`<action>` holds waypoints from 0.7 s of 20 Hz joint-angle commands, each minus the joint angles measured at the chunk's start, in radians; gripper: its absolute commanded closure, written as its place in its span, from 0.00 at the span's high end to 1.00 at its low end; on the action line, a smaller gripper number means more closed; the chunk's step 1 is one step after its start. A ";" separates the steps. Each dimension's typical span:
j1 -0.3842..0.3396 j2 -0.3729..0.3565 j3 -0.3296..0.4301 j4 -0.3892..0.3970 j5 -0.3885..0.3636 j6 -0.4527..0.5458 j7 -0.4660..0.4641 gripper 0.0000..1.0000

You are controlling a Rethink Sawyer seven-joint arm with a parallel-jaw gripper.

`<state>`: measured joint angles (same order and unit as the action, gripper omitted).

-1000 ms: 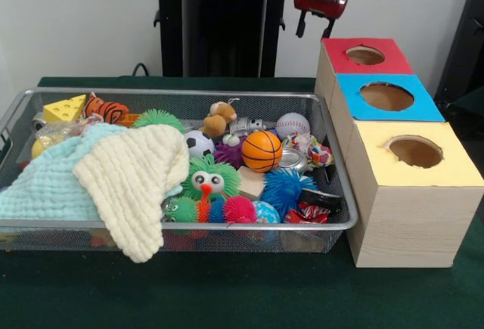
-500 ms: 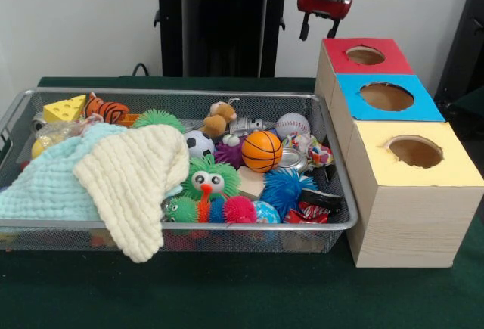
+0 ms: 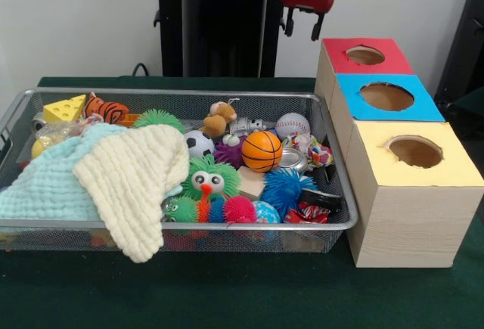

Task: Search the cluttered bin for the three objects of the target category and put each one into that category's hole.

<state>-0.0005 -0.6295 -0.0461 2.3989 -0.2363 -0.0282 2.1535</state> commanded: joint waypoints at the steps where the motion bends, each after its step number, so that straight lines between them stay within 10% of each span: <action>1: -0.109 -0.052 0.119 -0.150 -0.086 0.195 -0.088 1.00; 14: -0.148 -0.106 0.193 -0.240 -0.113 0.383 -0.082 1.00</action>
<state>-0.1076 -0.7126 0.0197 2.3669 -0.3341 0.2219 2.1535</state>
